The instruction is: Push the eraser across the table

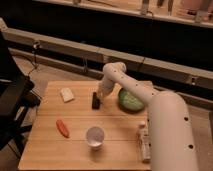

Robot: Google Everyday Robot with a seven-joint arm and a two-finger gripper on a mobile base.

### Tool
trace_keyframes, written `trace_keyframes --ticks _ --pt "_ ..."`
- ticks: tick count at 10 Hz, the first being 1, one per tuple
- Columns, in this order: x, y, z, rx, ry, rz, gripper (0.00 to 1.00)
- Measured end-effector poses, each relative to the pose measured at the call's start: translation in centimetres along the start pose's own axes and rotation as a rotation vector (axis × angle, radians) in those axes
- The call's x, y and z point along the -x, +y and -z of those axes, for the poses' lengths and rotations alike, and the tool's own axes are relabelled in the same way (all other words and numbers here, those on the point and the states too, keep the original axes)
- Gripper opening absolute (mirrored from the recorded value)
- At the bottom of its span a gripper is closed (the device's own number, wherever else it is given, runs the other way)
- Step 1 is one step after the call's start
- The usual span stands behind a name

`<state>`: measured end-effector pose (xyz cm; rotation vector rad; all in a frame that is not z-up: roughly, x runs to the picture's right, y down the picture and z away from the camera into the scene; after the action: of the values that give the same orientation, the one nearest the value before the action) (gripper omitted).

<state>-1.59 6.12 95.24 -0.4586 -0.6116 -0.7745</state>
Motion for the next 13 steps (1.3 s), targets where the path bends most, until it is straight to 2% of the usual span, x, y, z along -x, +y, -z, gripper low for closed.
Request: trace_keyframes --ticks 13 --pt "0.41 -0.93 -0.54 0.005 -0.013 0.057 0.00"
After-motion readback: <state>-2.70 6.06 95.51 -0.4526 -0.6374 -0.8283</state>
